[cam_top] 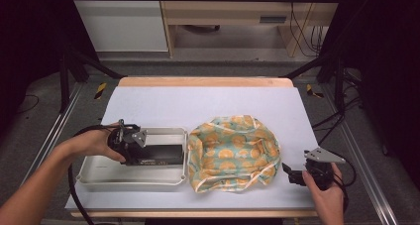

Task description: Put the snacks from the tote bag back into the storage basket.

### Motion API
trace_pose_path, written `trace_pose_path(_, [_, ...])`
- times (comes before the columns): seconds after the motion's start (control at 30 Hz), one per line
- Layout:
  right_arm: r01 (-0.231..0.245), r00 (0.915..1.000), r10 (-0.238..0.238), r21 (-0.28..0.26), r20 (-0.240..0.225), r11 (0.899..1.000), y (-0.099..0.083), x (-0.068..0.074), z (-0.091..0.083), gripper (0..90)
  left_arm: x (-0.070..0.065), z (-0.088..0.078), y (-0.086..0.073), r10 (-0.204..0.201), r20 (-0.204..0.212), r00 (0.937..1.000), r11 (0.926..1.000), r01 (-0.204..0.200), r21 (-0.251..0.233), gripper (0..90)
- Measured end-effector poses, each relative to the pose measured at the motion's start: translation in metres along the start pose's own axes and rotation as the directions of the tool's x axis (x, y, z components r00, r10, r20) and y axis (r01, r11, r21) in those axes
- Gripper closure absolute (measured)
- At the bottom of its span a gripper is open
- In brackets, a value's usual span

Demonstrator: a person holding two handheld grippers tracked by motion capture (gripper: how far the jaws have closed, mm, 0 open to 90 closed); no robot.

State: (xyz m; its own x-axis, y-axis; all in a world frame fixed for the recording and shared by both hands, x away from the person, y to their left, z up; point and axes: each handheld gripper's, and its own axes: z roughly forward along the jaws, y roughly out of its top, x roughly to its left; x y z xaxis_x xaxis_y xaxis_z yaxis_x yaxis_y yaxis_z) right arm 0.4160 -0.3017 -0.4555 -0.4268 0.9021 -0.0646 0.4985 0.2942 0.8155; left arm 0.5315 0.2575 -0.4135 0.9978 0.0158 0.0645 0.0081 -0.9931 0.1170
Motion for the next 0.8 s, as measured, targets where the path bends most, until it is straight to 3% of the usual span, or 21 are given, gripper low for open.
trace_pose_path(0.17, [-0.005, 1.0000, 0.005, 0.000, -0.001, 1.000, 0.000, 0.000, 0.000, 7.6, 0.001, 0.000, -0.001, -0.008, 0.000, 1.0000, 1.0000, 0.008, -0.006, 40.7])
trace_pose_path(0.5, [0.004, 1.0000, -0.004, 0.001, -0.007, 1.000, 0.000, 0.001, 0.000, 7.4, 0.000, -0.014, -0.007, -0.081, -0.011, 0.9967, 0.9954, 0.080, -0.052, 18.1])
trace_pose_path(0.8, [0.004, 1.0000, -0.004, 0.002, -0.005, 1.000, 0.000, 0.000, 0.001, 7.3, -0.004, -0.025, -0.003, -0.104, -0.039, 0.9938, 0.9906, 0.100, -0.093, 12.1])
